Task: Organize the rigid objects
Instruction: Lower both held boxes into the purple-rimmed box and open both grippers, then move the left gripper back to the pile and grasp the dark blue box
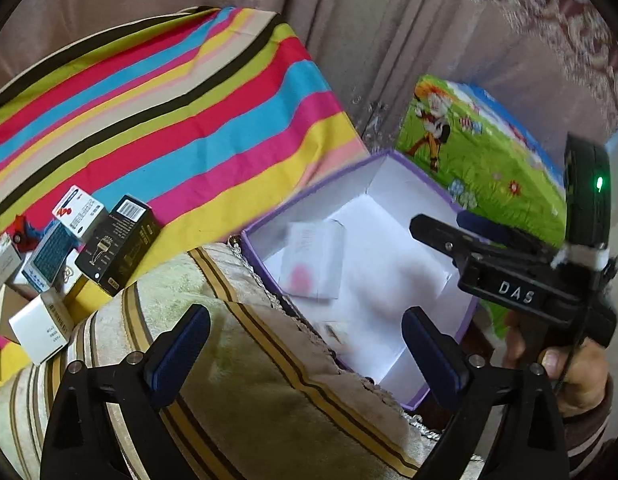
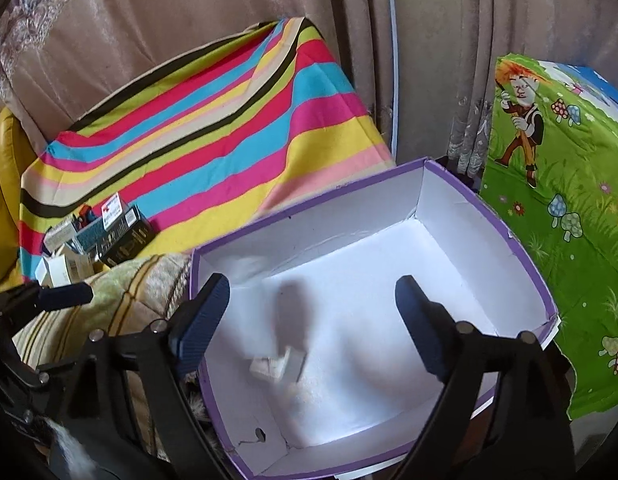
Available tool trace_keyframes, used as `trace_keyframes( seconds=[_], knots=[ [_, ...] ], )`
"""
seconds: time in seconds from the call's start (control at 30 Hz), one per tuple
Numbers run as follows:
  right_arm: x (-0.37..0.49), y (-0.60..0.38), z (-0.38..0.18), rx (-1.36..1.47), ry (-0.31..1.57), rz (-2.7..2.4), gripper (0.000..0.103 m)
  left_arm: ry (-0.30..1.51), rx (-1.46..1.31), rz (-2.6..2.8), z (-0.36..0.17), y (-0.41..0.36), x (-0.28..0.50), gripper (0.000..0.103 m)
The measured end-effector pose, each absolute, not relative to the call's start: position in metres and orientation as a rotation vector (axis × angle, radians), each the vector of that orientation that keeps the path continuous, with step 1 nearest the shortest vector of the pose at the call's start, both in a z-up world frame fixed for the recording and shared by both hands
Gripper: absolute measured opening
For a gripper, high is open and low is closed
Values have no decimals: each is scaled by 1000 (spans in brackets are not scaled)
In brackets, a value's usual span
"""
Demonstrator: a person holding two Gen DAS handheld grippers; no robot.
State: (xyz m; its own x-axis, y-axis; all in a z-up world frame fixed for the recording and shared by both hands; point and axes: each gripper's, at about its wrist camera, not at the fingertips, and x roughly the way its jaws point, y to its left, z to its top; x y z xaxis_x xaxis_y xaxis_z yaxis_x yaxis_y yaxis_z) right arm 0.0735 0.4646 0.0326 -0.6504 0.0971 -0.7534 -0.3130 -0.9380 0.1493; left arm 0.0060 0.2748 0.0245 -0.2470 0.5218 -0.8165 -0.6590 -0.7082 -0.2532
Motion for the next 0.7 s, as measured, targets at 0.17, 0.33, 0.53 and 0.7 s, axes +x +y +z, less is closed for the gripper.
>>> trace_keyframes(
  seconds=[0.17,0.33,0.53,0.7],
  knots=[
    [73,459,34,-1146,327,2623,89,128,-1198,2013,31,266,7,98],
    [69,452,37,-1156,249,2633,89,81,-1216,2013,32,255,3,98],
    [67,435,43,-1169,196,2674,94,-13,-1207,2053,38,228,-4,98],
    [64,417,49,-1156,153,2738,96,-81,-1185,2109,43,200,-11,95]
  ],
)
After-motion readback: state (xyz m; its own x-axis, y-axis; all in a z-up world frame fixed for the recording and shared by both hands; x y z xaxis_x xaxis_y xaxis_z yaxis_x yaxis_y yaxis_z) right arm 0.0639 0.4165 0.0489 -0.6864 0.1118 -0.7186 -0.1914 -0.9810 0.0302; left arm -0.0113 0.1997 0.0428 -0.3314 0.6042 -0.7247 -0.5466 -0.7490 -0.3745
